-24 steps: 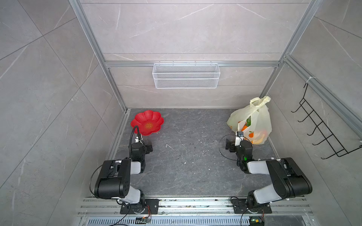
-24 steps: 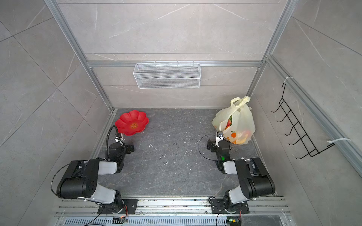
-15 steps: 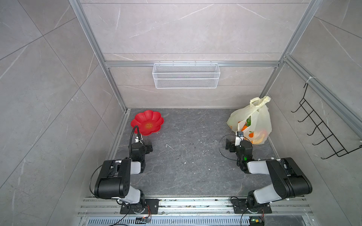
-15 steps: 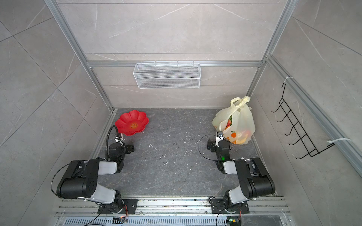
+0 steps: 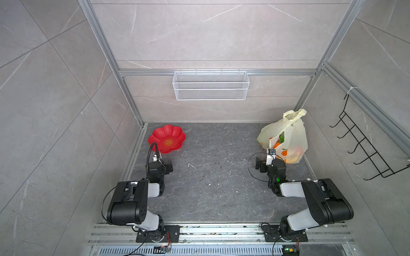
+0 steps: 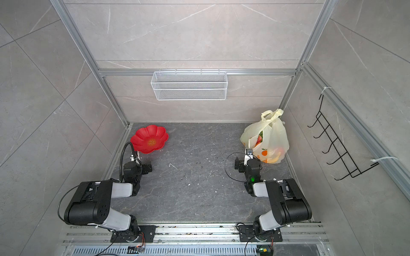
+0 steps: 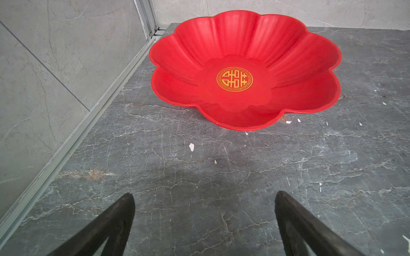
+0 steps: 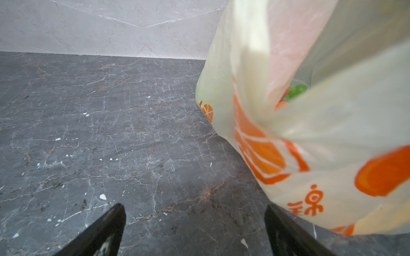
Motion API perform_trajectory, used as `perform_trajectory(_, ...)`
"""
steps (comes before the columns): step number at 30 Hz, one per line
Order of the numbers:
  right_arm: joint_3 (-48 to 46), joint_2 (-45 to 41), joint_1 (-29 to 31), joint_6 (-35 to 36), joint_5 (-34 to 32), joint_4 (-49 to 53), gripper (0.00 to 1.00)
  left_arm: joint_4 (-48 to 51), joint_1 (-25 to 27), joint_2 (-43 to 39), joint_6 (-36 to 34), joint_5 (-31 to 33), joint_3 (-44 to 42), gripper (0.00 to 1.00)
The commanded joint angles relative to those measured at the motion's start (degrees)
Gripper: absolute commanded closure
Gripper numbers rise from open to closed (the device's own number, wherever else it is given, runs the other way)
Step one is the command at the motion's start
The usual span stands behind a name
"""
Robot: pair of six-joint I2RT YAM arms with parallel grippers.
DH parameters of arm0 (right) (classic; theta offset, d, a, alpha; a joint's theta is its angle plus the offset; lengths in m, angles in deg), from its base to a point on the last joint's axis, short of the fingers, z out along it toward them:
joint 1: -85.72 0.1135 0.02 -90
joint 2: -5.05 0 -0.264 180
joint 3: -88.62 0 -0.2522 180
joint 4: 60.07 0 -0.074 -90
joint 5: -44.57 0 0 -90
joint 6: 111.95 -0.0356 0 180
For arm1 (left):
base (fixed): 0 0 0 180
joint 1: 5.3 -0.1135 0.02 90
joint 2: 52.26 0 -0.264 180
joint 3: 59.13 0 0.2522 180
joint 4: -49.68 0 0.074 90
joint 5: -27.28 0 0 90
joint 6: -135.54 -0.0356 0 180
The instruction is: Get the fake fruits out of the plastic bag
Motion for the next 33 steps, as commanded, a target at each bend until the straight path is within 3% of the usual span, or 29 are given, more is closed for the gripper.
perform_trajectory(1, 0.75, 0.58, -0.2, 0.08, 0.16, -1.39, 0.0, -1.98, -0.15, -0.28, 0.53, 0.84, 1.12, 0.0)
perform_trajectory(16, 0.58, 0.43, -0.18, 0.16, 0.03, -1.7, 0.0, -2.23, -0.15, -0.38, 0.37, 0.72, 0.97, 0.0)
perform_trajectory(21, 0.27, -0.64, -0.09, 1.52, 2.65, -1.8, 0.0, -2.55, 0.65, -3.37, -1.76, -2.59, -0.48, 0.0)
perform_trajectory(28, -4.57, -14.31, 1.54, 3.96, 3.69, 0.36, 0.0, 8.43, 3.29, -18.54, -2.48, -0.76, -1.5, 0.0)
perform_trajectory(30, -5.3, -20.39, 3.04, 4.29, 2.83, 2.84, 0.0, 12.01, 4.12, -23.06, 0.45, 0.94, -0.96, 0.0)
perform_trajectory(33, -5.41, -29.89, 3.86, 2.06, 7.51, 5.92, 0.0, 22.99, 4.15, -30.81, 10.79, 1.79, 1.84, 0.0)
